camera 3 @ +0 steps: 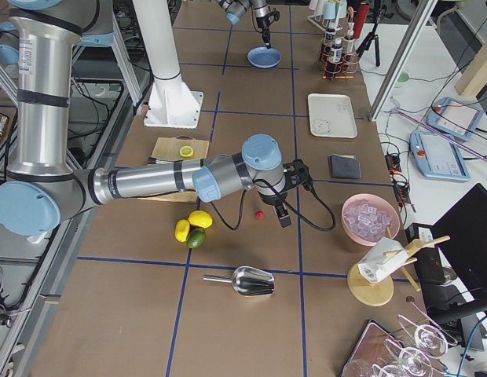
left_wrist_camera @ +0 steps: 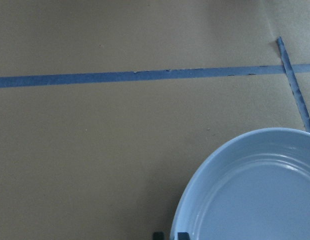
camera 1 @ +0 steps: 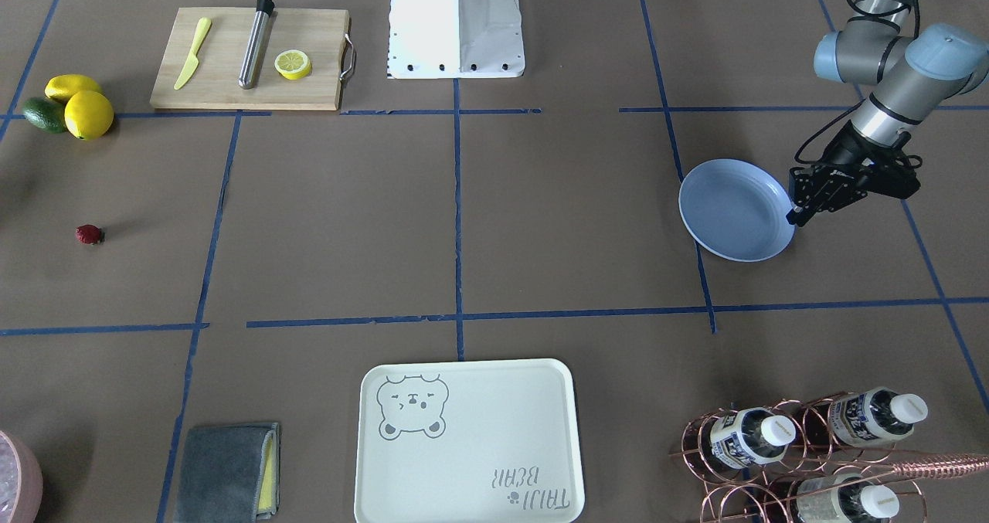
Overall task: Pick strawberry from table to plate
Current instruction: 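Lower the left gripper to the light blue plate and grasp its rim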
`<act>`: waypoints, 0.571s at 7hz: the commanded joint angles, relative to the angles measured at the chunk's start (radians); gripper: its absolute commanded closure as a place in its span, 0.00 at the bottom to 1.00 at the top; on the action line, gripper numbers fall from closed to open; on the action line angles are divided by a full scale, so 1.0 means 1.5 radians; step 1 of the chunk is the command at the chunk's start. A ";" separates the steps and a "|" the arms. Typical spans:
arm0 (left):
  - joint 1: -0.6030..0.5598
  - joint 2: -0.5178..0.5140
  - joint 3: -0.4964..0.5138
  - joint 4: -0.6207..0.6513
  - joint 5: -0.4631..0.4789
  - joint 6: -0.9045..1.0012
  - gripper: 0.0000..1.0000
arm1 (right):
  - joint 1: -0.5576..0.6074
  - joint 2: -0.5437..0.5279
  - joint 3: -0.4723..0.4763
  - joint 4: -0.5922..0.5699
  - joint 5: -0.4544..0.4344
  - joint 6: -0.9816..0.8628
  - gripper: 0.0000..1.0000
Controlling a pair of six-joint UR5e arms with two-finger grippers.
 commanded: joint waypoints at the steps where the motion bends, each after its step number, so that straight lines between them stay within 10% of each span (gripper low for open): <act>1: 0.000 -0.002 -0.038 0.009 -0.005 -0.003 1.00 | 0.000 0.000 0.000 -0.001 0.000 0.000 0.00; 4: 0.030 -0.090 -0.157 0.190 0.000 -0.103 1.00 | 0.000 0.000 0.000 -0.001 0.001 0.001 0.00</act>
